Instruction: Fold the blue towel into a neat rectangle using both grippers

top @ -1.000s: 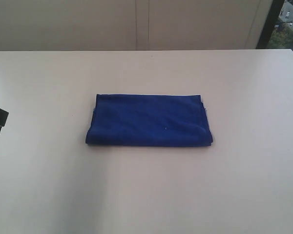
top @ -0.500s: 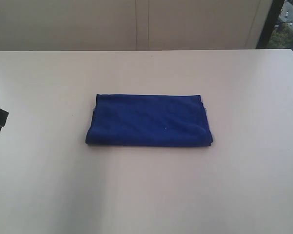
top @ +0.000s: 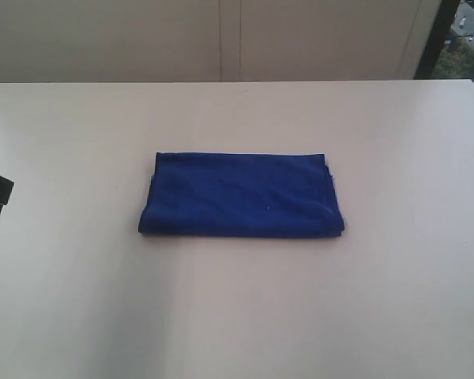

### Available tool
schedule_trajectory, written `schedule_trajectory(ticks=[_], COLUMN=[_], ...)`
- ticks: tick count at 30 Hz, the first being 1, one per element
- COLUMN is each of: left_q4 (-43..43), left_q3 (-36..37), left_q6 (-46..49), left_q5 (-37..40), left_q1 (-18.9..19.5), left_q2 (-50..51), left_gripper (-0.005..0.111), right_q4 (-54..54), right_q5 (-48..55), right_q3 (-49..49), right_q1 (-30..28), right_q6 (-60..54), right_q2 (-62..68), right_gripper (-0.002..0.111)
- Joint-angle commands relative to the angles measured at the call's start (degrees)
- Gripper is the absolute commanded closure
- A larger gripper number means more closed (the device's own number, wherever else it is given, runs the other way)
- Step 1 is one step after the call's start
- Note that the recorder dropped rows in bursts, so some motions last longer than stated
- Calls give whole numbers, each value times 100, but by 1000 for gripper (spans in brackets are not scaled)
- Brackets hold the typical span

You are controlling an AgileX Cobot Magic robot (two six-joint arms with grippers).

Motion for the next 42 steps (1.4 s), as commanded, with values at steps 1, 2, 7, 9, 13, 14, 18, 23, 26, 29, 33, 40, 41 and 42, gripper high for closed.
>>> schedule_trajectory(ticks=[1,2,7,9,13,14,18,23,26,29,33,40,41,42], left_q4=[-69,-69,-69,-69,-69,-69,-69,-69,-69,-69,37,194,256,310], left_q3=[57,57,57,57,57,57,57,57,57,57,57,282,386,543], left_q6=[-15,-15,-15,-15,-15,-15,-15,-15,-15,-15,244,310,310,310], left_q5=[48,48,48,48,48,48,48,47,36,34,25,48,38,38], left_q1=[12,12,12,12,12,12,12,12,12,12,12,12,12,12], left_q2=[-44,-44,-44,-44,-44,-44,-44,-67,-138,-364,-889,-2287,-2521,-2743], left_gripper=[107,107,107,107,107,107,107,107,107,107,107,107,107,107], right_q4=[0,0,0,0,0,0,0,0,0,0,0,0,0,0], right_q5=[-83,-83,-83,-83,-83,-83,-83,-83,-83,-83,-83,-83,-83,-83], right_q3=[33,33,33,33,33,33,33,33,33,33,33,33,33,33], right_q1=[-49,-49,-49,-49,-49,-49,-49,-49,-49,-49,-49,-49,-49,-49], right_q6=[-48,-48,-48,-48,-48,-48,-48,-48,-48,-48,-48,-48,-48,-48], right_q2=[-31,-31,-31,-31,-31,-31,-31,-31,-31,-31,-31,-31,-31,-31], right_gripper=[108,108,108,108,108,108,108,108,108,108,108,108,108,108])
